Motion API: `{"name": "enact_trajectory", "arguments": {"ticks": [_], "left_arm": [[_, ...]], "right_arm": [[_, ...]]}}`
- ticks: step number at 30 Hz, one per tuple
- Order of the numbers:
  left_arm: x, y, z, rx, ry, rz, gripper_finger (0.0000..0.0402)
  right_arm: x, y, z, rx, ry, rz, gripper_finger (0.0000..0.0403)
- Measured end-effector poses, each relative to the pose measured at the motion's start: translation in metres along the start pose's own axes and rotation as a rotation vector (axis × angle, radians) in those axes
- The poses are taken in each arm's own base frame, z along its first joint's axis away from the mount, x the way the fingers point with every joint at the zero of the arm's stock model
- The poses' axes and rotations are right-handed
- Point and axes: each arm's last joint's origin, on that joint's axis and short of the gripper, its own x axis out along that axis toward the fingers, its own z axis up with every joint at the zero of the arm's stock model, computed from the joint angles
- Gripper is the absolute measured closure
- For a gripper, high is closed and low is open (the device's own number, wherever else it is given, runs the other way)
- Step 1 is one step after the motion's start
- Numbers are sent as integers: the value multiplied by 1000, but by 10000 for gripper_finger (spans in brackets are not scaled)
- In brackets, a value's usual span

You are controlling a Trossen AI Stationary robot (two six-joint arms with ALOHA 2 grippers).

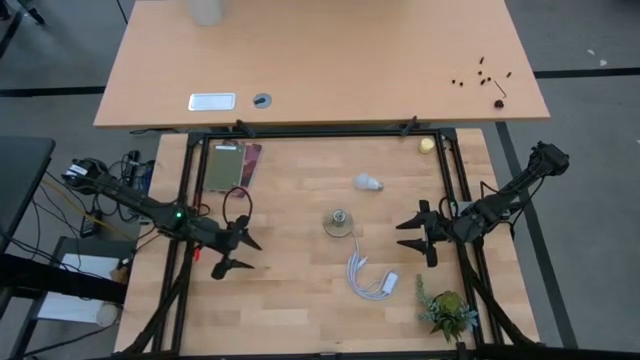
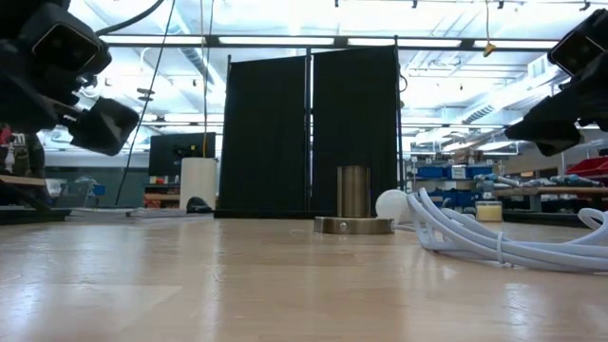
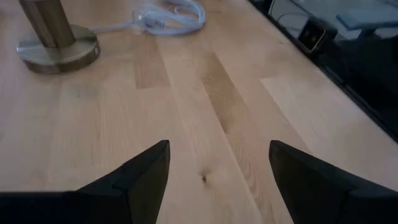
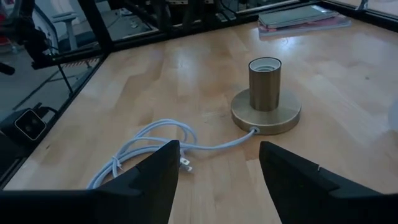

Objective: Screw lightbulb
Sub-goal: Return to Home Position

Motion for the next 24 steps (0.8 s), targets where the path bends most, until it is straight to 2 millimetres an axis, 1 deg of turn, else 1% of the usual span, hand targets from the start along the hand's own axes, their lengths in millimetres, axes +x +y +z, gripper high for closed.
{"name": "enact_trajectory", "arguments": {"ticks": [5,9,14,16,20,24], "left_arm": [[0,-1,5,0,-51,-8,124],[-4,-1,9,-1,-92,-15,124],[-11,-2,14,-2,-150,-25,124],[-13,-2,13,-2,-168,-28,124],[-17,0,5,-3,-207,-34,124],[-19,3,-15,-3,-221,-36,124]], "right_arm": [[0,0,0,2,-3,2,173],[0,0,0,-2,3,-1,174],[0,-4,-9,-40,54,-24,174],[0,-4,-8,-32,39,-11,174],[0,-4,-8,-10,8,5,174],[-1,-4,-6,5,-12,14,174]]}}
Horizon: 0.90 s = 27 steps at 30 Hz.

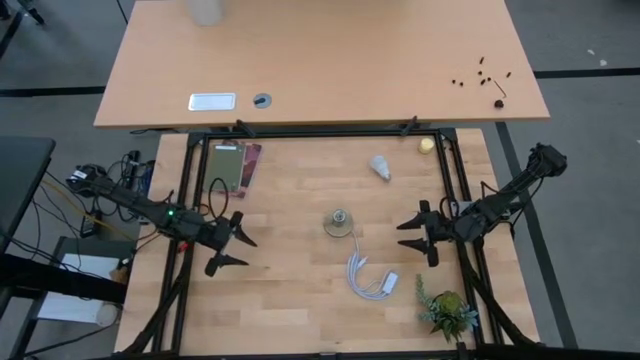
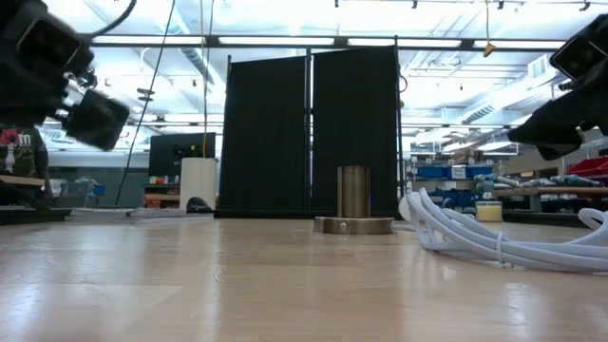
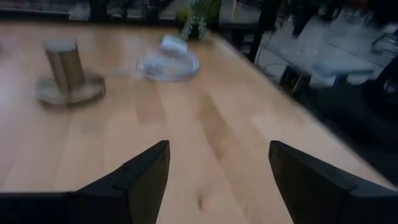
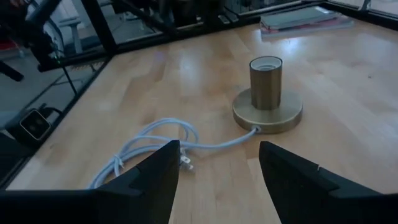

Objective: Screw lightbulb
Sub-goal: Return to Home Position

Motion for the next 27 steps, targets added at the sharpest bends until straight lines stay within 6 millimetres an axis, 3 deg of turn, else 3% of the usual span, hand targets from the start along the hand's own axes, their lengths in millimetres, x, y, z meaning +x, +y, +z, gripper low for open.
{"name": "enact_trajectory", "arguments": {"ticks": [5,20,27], "left_arm": [[-6,2,-12,1,96,23,124],[-27,3,12,-13,-219,30,124],[-30,9,15,-21,-269,90,124]], "right_arm": [[-2,0,2,16,-24,11,174],[-8,-1,11,101,-141,62,174],[-12,-8,20,163,-231,38,174]]}}
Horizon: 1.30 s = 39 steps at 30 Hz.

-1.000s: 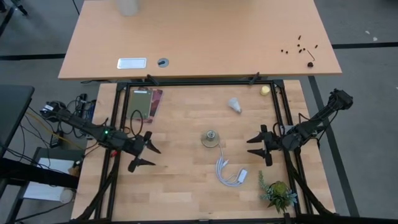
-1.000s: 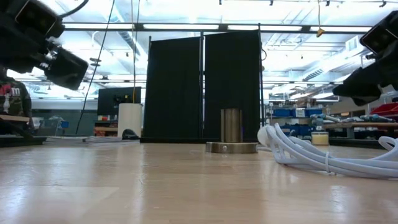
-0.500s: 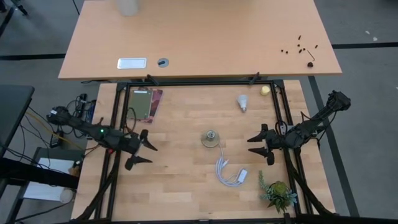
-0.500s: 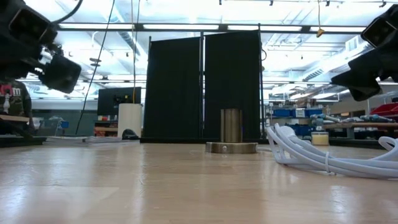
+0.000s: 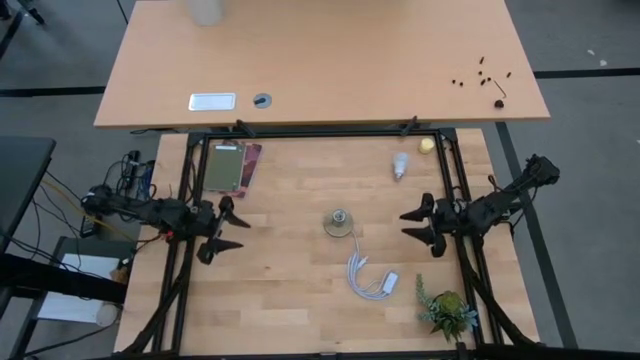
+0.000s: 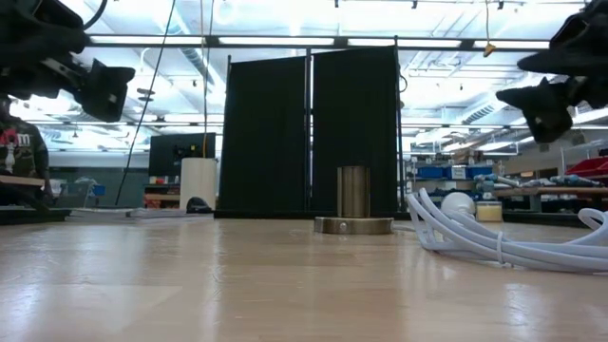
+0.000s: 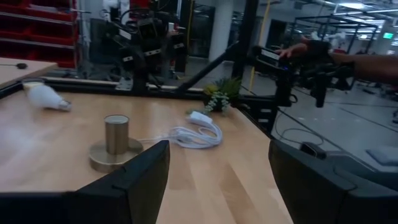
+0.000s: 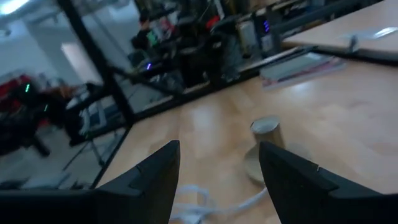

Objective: Screw lightbulb
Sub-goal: Return to Home Position

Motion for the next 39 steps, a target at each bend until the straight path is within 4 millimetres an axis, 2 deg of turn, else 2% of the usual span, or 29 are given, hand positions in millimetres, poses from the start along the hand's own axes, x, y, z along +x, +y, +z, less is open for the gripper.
{"name": "enact_trajectory", "arguments": {"ticks": [22,39], "left_arm": [[0,2,0,0,-6,21,124],[0,2,1,0,-8,20,124]], "right_arm": [[7,-38,19,35,-191,-380,174],[6,-47,22,39,-225,-462,174]]}}
